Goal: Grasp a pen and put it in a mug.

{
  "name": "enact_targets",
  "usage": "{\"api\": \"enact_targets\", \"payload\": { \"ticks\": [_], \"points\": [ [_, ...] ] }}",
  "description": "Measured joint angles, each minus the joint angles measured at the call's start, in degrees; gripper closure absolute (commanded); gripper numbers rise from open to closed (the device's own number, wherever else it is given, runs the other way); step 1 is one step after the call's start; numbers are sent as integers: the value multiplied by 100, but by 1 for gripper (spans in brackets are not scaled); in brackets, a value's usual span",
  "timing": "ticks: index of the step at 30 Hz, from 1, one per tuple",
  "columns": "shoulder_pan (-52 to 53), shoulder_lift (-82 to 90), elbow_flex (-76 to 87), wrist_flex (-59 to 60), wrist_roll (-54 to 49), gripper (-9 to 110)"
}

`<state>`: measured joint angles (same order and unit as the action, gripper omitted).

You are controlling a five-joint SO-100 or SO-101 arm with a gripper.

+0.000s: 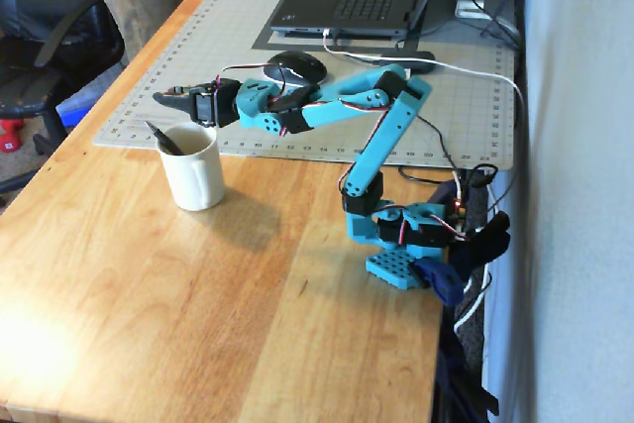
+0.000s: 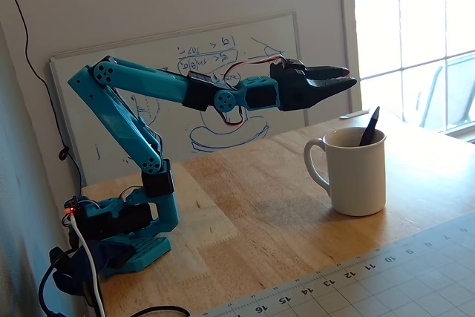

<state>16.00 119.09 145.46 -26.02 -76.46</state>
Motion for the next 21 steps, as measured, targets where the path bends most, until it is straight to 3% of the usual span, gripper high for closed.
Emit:
{"api": "enact_targets", "payload": {
  "ticks": [5, 9, 21],
  "points": [
    [-299, 712, 0, 1020, 1494, 90],
    [-369, 1301, 0, 1978, 2285, 98],
    [-967, 2813, 0, 4131, 3612, 99]
  ]
}}
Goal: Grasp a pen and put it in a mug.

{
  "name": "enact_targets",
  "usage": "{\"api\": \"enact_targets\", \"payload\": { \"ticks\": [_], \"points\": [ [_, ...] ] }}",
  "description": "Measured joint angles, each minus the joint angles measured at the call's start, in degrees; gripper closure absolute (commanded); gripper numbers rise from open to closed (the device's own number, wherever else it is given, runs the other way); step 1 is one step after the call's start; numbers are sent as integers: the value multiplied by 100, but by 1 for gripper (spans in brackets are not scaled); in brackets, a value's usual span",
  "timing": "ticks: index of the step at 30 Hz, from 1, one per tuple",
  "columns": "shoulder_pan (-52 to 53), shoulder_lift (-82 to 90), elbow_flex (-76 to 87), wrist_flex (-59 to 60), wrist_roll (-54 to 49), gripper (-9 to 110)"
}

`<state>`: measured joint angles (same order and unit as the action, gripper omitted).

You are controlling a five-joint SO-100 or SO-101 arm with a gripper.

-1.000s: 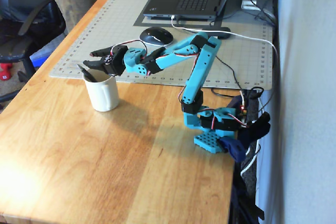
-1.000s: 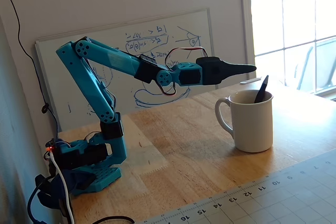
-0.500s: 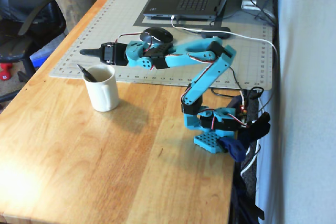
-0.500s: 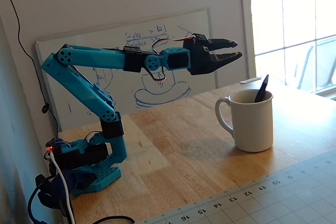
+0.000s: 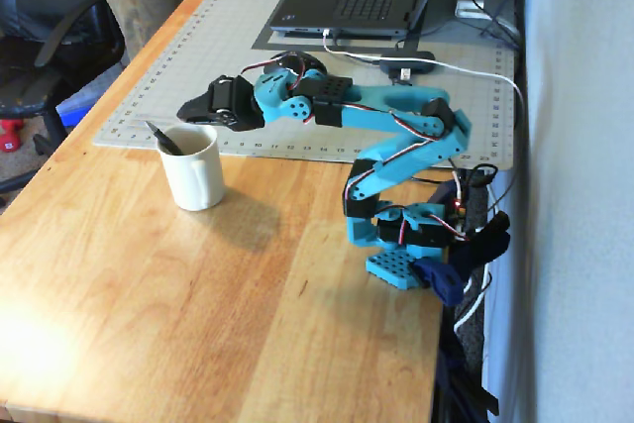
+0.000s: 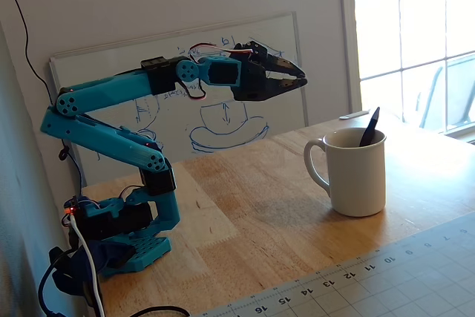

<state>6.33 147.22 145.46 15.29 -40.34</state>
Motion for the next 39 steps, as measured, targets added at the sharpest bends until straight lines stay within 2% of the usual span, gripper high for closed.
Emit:
{"api": "enact_targets", "payload": {
  "ticks": [12, 17, 34, 39],
  "points": [
    [-158, 1090, 0, 2461, 1811, 99],
    [-448, 1512, 492, 3182, 2531, 99],
    [-536, 2848, 3401, 3498, 2795, 99],
    [-536, 2971, 3542, 3674, 2795, 99]
  ]
}}
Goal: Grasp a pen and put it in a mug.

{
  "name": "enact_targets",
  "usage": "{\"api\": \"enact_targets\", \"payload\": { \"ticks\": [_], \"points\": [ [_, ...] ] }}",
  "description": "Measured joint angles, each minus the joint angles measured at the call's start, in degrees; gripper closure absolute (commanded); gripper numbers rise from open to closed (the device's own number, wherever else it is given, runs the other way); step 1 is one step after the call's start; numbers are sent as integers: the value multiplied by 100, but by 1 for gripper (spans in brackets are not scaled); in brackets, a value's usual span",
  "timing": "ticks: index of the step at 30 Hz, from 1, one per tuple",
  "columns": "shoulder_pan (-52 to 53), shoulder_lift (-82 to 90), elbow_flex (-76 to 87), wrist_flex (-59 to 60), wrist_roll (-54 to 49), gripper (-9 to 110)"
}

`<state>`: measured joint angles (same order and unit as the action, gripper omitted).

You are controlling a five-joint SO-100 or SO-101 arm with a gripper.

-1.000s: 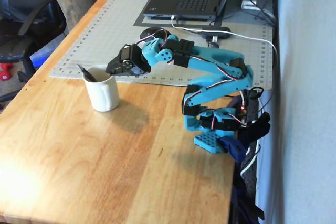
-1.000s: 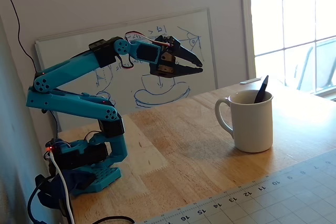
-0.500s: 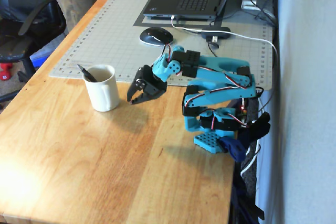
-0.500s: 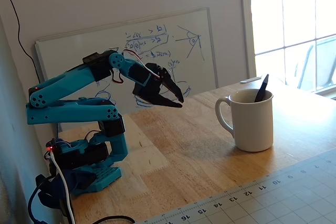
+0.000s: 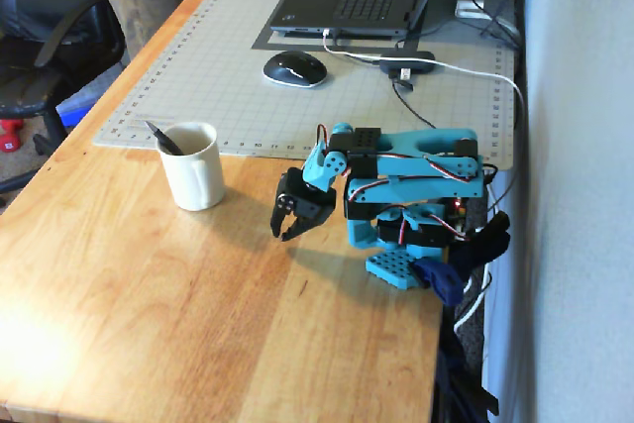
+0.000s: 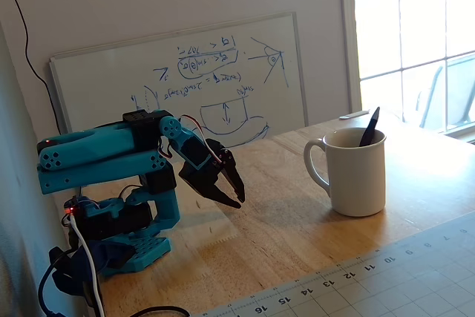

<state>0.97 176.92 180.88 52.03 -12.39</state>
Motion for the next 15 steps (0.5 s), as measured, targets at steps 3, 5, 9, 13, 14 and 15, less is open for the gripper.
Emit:
{"api": "enact_targets", "payload": {
  "ticks": [3, 5, 9, 13, 14, 15],
  "points": [
    [0, 88, 0, 237, 0, 99],
    [0, 132, 0, 378, 0, 99],
    [0, 378, 0, 686, 0, 99],
    [0, 510, 0, 826, 0, 99],
    [0, 536, 0, 853, 0, 99],
    [0, 554, 0, 870, 0, 99]
  ]
}}
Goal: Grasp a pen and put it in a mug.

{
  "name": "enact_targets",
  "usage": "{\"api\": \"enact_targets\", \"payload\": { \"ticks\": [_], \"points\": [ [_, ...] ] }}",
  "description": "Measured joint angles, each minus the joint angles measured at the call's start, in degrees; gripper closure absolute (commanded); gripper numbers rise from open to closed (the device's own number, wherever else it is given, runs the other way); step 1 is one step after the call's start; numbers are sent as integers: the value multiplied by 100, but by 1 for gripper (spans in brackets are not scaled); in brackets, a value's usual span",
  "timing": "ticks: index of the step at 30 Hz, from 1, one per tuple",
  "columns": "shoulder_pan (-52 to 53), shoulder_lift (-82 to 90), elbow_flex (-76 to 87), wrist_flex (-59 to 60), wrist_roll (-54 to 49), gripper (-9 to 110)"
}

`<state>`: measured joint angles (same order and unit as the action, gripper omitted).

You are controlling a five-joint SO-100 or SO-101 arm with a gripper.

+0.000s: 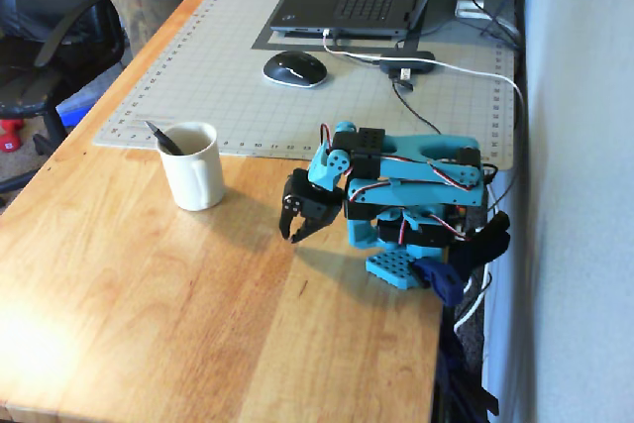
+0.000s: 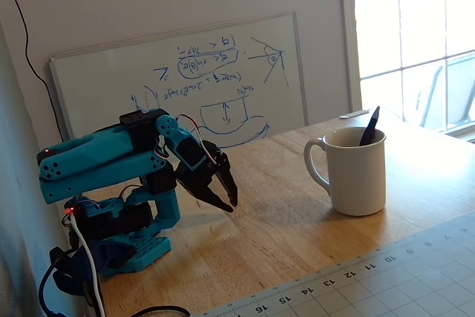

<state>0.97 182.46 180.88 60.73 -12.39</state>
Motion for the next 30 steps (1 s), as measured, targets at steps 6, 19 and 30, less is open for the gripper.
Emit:
{"api": "enact_targets", "payload": {
  "ticks": [6, 19, 30],
  "points": [
    [0, 404, 0, 149, 0, 99],
    [0, 677, 0, 343, 0, 99],
    [0, 677, 0, 343, 0, 99]
  ]
}}
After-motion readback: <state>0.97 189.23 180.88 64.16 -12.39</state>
